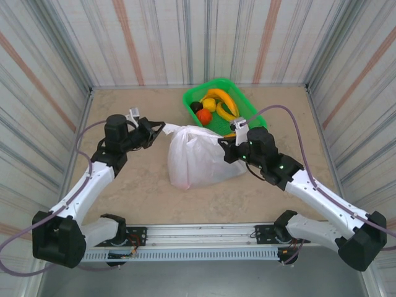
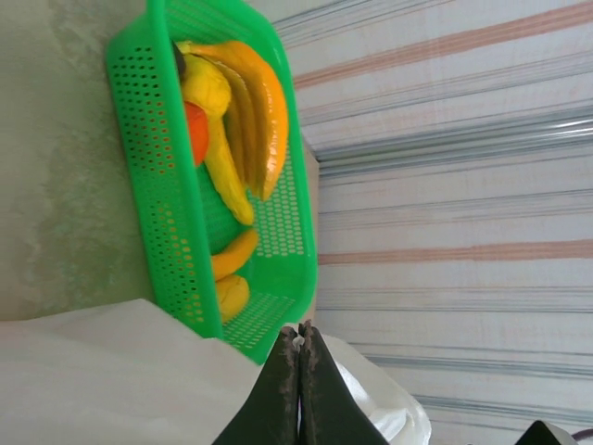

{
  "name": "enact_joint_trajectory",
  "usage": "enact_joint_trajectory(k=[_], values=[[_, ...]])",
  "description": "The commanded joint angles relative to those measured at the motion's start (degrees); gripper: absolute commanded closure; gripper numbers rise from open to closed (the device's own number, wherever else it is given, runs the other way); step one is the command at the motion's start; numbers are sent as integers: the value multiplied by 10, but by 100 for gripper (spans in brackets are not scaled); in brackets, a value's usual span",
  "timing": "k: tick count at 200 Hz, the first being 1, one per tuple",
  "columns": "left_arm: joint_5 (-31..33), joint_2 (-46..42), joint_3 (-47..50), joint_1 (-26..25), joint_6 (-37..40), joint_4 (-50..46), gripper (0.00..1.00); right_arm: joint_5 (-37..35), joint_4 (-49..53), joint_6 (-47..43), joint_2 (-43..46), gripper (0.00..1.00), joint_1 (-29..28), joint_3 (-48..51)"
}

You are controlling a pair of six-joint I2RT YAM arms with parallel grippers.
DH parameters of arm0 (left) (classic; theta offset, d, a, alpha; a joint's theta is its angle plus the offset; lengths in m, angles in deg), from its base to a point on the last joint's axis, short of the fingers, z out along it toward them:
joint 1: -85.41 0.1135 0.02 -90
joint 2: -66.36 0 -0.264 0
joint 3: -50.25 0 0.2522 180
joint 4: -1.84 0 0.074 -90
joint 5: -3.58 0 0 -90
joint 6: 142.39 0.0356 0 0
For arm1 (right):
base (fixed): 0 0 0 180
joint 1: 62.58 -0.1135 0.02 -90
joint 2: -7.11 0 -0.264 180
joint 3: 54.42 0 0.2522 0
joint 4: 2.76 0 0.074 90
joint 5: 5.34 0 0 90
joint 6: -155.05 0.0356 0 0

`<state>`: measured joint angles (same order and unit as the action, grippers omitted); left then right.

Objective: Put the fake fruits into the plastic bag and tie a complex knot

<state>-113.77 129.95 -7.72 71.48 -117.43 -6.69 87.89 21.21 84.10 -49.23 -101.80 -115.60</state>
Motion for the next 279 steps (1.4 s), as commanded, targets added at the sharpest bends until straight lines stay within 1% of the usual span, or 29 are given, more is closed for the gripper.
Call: enact_joint_trajectory(k=[1,39,76,93,113,144,232,266,270,279], values=[[64,-16,30,35,27,-31,100,-43,62,26,35,100,31,27],[84,-25,76,83,60,-59,100,-42,88,83,86,100,88,96],[88,-19,125,132,80,-58,100,-38,97,137,145,100,168,176],[85,-12,137,147,93,-57,100,-20,95,146,164,100,206,202],[75,0,139,149,102,-54,100,21,81,150,169,100,236,219],[48,21,148,147,83,-22,100,42,60,150,161,100,239,219],[52,14,125,127,103,-32,100,59,42,146,148,100,239,204],[42,11,112,127,125,-42,100,95,27,124,143,100,240,198],[41,9,111,127,125,-41,97,99,28,121,143,98,239,195],[38,5,108,128,128,-39,84,110,29,109,143,86,239,189]])
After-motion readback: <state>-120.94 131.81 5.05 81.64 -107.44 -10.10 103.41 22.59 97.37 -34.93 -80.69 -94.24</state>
